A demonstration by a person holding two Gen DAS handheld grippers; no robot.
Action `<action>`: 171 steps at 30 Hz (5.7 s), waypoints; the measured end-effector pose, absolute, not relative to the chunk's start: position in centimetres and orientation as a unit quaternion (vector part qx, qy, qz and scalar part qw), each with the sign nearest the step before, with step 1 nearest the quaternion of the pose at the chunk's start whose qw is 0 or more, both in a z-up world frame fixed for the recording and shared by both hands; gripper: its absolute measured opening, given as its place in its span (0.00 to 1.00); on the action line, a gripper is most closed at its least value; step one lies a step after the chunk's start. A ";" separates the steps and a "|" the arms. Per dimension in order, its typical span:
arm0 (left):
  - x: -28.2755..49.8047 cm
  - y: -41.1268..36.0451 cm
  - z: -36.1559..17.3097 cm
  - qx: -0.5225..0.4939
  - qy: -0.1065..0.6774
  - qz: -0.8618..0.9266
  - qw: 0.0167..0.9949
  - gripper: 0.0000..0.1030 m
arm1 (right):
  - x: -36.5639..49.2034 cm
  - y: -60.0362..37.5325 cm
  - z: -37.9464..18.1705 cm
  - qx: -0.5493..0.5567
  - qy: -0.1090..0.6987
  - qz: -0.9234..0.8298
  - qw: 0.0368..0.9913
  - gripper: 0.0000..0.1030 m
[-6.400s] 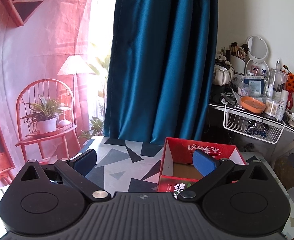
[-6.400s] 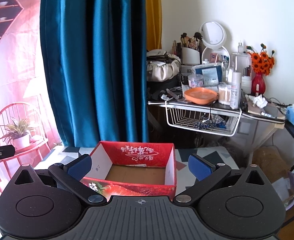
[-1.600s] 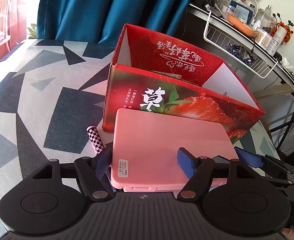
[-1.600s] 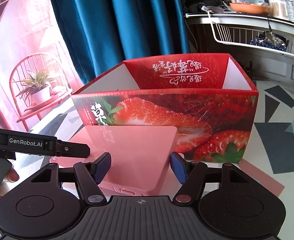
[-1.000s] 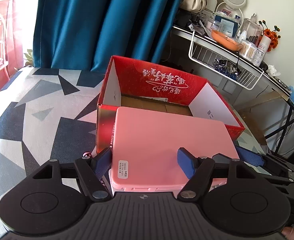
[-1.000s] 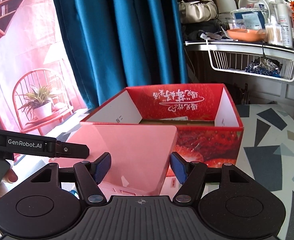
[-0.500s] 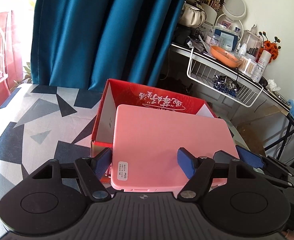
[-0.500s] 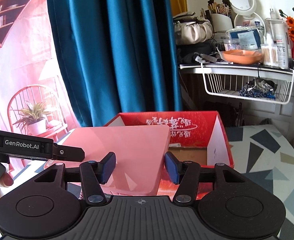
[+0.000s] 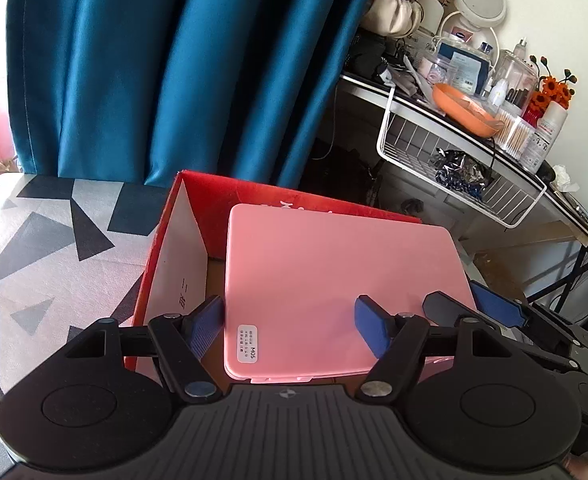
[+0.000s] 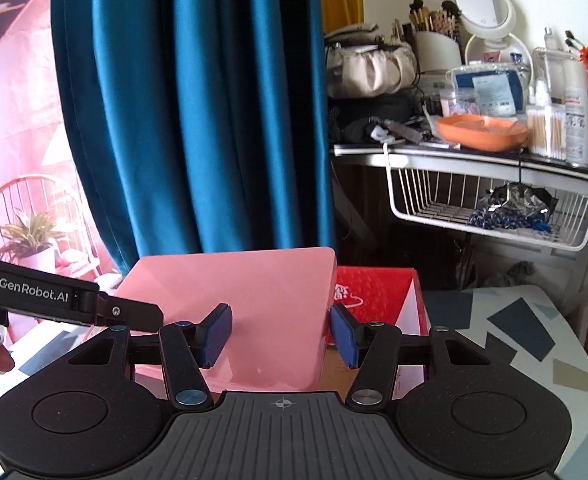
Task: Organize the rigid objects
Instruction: 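Lower the pink case into the box and open the left tool, then withdraw the left tool from the box toward the remaining items, then lower the right tool onto the white charger plug and close on it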
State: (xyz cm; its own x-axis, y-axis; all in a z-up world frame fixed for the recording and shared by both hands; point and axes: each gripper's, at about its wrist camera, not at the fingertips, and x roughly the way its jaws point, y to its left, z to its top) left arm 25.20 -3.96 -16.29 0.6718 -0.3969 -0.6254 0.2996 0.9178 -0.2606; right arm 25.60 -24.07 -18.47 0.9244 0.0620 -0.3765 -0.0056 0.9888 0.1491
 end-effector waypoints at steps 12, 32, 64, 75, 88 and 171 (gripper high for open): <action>27.3 -4.3 -19.6 -0.042 0.397 -0.188 0.897 0.72 | 28.6 -24.8 -22.4 0.083 0.256 0.026 0.963 0.49; 26.0 -5.5 -20.5 -0.008 0.417 -0.188 0.889 0.75 | 28.8 -25.2 -23.8 0.119 0.310 0.011 0.943 0.52; 22.7 -3.1 -15.8 0.013 0.350 -0.139 0.927 1.00 | 25.6 -24.1 -20.1 0.079 0.263 0.019 0.961 1.00; 19.1 -0.7 -15.4 0.005 0.332 -0.113 0.936 1.00 | 21.3 -23.0 -19.3 0.083 0.234 0.029 0.968 1.00; 13.7 1.6 -17.2 0.020 0.328 -0.103 0.939 1.00 | 16.9 -22.5 -22.0 0.114 0.229 0.044 0.966 1.00; 13.2 6.4 -26.0 -0.021 0.410 -0.016 0.912 0.96 | 18.7 -23.9 -33.5 0.038 0.320 -0.014 0.947 0.22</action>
State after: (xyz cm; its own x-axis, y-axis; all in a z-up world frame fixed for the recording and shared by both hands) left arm 13.19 6.44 -25.98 0.6637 -0.0457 -0.7466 0.0113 0.9986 -0.0512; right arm 18.70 -23.89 -33.45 0.7950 -0.0026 -0.6066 0.0511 0.9967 0.0626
